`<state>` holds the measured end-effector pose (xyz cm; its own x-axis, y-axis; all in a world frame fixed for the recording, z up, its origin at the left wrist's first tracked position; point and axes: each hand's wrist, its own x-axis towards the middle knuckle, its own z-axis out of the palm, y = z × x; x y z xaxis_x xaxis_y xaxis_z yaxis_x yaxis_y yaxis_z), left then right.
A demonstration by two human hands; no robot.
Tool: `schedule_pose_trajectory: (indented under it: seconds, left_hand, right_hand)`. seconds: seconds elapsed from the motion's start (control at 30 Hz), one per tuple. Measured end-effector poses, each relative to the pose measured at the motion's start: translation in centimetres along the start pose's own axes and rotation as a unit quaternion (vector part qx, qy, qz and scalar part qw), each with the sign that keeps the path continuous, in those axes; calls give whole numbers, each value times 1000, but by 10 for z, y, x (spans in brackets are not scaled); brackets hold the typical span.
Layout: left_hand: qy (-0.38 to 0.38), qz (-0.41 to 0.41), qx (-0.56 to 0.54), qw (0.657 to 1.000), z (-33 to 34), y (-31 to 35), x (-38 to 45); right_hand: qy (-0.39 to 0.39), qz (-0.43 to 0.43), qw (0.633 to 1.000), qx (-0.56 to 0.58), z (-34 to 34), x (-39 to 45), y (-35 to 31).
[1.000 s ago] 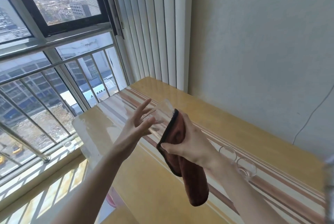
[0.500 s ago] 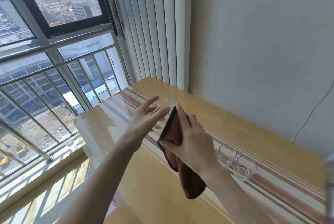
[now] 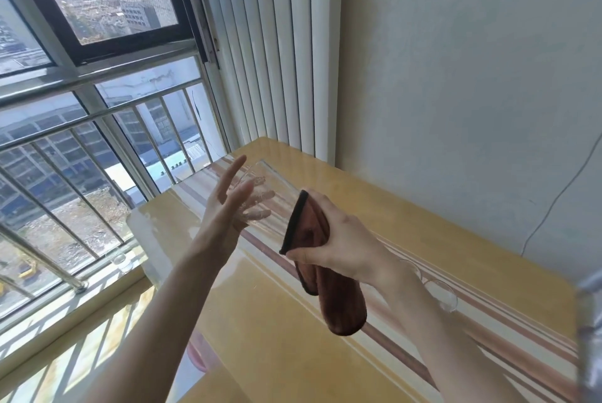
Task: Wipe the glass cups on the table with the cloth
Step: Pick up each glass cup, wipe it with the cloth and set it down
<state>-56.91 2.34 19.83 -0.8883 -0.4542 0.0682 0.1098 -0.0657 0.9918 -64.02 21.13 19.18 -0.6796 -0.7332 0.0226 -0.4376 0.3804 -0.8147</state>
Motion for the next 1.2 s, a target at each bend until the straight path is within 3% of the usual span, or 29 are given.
schedule_pose_trajectory:
  seconds: [0.17, 0.3, 0.43, 0.63, 0.8, 0.97, 1.03, 1.2]
  left_hand:
    - [33, -36, -69, 996, 1, -8, 0]
    - [75, -24, -44, 996, 9, -5, 2]
    - [100, -25, -29, 994, 19, -9, 2]
    - [112, -13, 27, 993, 30, -10, 3]
    - [126, -1, 60, 990, 33, -18, 9]
    - [128, 24, 131, 983, 28, -32, 17]
    - [123, 30, 154, 980, 23, -41, 18]
    - [121, 11, 184, 975, 4, -66, 28]
  right_hand:
    - [99, -21, 988, 116, 18, -10, 7]
    - [119, 41, 970, 207, 31, -9, 13]
    - [152, 88, 960, 220, 40, 2, 25]
    - [175, 93, 969, 149, 42, -2, 36]
    - [203, 108, 973, 10, 48, -7, 44]
    - [150, 133, 969, -141, 50, -7, 46]
    - [143, 130, 970, -149, 51, -6, 41]
    - [125, 151, 980, -43, 60, 6, 48]
